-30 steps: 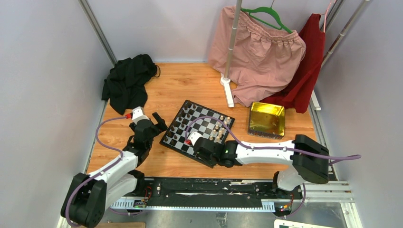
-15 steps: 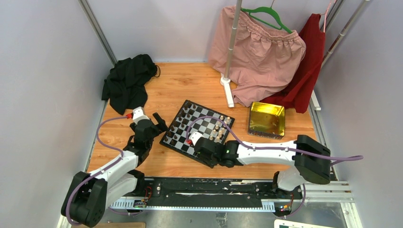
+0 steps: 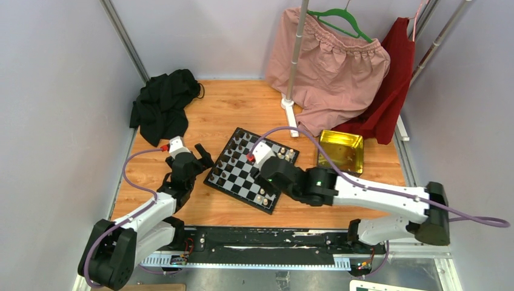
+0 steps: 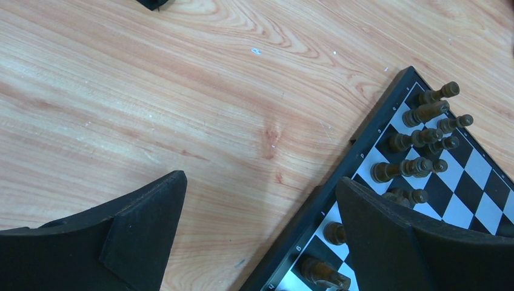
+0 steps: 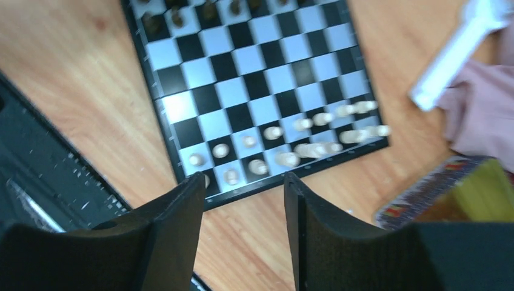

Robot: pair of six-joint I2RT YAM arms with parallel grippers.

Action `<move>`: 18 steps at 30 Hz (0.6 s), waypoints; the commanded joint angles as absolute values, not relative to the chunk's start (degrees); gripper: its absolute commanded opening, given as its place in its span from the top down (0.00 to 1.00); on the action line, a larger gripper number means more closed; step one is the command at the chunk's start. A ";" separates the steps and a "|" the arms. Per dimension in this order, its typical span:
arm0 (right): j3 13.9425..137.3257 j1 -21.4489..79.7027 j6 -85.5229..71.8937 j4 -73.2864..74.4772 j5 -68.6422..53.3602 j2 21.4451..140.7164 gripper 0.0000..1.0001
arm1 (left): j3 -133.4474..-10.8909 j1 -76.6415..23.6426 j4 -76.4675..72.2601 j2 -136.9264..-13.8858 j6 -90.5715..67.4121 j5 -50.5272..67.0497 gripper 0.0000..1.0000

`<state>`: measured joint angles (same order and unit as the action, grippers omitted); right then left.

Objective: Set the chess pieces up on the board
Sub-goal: Place the chess piece on the chessboard, then reset both arms

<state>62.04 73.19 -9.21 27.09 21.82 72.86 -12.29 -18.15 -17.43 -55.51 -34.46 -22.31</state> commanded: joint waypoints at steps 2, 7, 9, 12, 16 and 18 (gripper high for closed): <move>62.95 73.04 -8.94 30.56 40.62 65.17 0.39 | -12.21 -18.55 -18.11 -54.92 -34.28 -23.48 0.00; 60.44 72.84 -9.91 29.98 53.26 59.08 0.28 | -11.53 -18.55 -18.15 -53.69 -34.47 -23.74 0.00; 59.39 72.83 -10.54 29.97 56.67 56.15 0.25 | -11.53 -18.55 -18.11 -53.60 -34.45 -23.80 0.00; 57.29 72.78 -10.83 29.88 59.31 52.52 0.22 | -11.54 -18.55 -18.11 -53.61 -34.33 -23.54 0.00; 54.37 72.77 -11.03 30.05 62.97 48.42 0.20 | -11.46 -18.55 -18.11 -53.44 -34.28 -23.53 0.00; 52.97 72.73 -11.44 30.20 64.18 46.46 0.19 | -11.36 -18.55 -18.13 -53.26 -34.20 -23.55 0.00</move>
